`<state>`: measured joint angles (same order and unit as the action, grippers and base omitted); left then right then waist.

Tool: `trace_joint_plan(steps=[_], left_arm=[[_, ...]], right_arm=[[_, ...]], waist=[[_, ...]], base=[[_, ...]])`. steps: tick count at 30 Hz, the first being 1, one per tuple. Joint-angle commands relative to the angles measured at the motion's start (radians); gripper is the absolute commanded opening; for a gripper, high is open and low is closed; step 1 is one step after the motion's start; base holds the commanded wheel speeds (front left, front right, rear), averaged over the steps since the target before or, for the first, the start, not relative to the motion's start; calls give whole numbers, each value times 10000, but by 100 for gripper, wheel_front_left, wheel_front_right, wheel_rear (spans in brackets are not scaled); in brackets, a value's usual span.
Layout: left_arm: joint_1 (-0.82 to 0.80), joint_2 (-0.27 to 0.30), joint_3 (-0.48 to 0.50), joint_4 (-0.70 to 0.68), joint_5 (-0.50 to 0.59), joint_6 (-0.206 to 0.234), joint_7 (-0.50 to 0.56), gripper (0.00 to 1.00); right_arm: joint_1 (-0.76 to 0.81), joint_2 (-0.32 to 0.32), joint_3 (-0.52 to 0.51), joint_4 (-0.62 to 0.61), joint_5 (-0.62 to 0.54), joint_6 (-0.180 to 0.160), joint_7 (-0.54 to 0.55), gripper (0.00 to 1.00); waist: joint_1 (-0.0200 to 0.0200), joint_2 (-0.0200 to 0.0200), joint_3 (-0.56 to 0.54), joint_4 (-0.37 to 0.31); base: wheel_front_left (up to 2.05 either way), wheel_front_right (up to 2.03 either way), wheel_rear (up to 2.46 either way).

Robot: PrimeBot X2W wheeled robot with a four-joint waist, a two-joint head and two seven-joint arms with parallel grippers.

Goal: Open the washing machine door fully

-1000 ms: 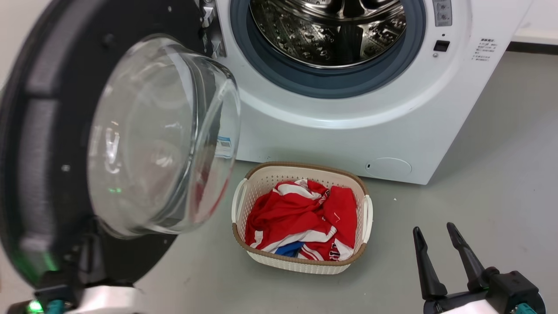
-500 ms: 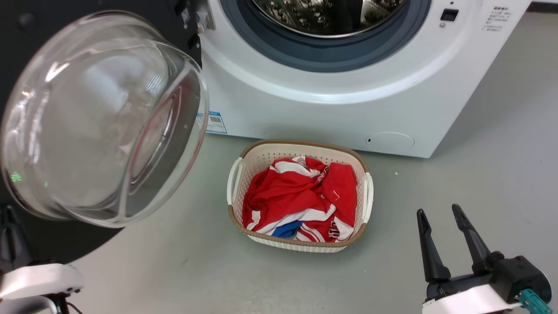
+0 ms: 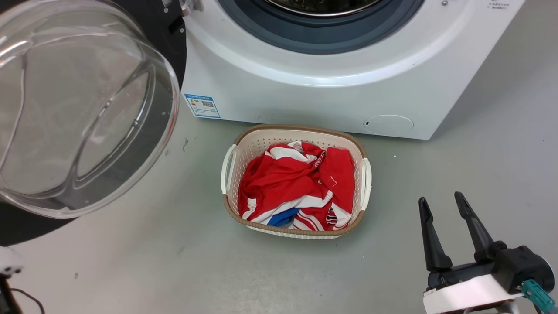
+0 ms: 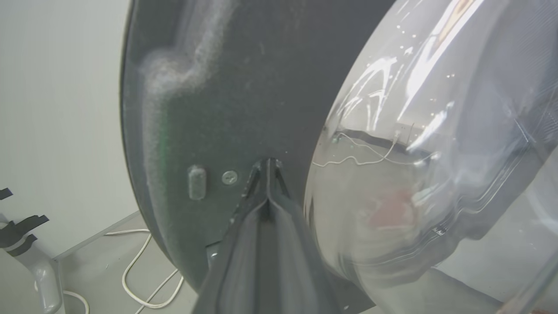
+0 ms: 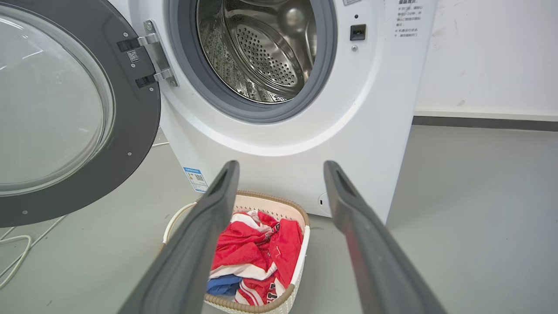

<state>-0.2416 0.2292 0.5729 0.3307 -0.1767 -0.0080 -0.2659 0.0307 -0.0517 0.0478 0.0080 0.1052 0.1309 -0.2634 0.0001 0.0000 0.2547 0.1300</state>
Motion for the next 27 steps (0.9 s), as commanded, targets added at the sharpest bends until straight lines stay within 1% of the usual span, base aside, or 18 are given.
trace_joint_plan(steps=[1,7,15,20,27], left_arm=[[-272,200,176,172,44,-22,26,0],[-836,418,443,937,268,-70,26,0],[-901,262,660,1187,561,-73,26,0],[-618,129,571,1017,820,-316,26,0],[37,-416,146,16,1306,-493,26,0]], right_arm=[[-131,29,-5,-8,-44,-2,-18,100],[-195,29,-35,12,-78,-2,-18,100],[-97,29,-57,-1,-68,-2,-18,100],[140,29,-173,-35,50,-2,-18,100],[459,30,-258,-59,235,-2,-18,100]], waist=[[-1,0,35,-25],[-1,0,93,-64],[-1,0,-122,-129],[-1,0,-510,-136],[-1,0,-1217,-142]], base=[[0,0,0],[0,0,0],[0,0,0],[0,0,0],[0,0,0]])
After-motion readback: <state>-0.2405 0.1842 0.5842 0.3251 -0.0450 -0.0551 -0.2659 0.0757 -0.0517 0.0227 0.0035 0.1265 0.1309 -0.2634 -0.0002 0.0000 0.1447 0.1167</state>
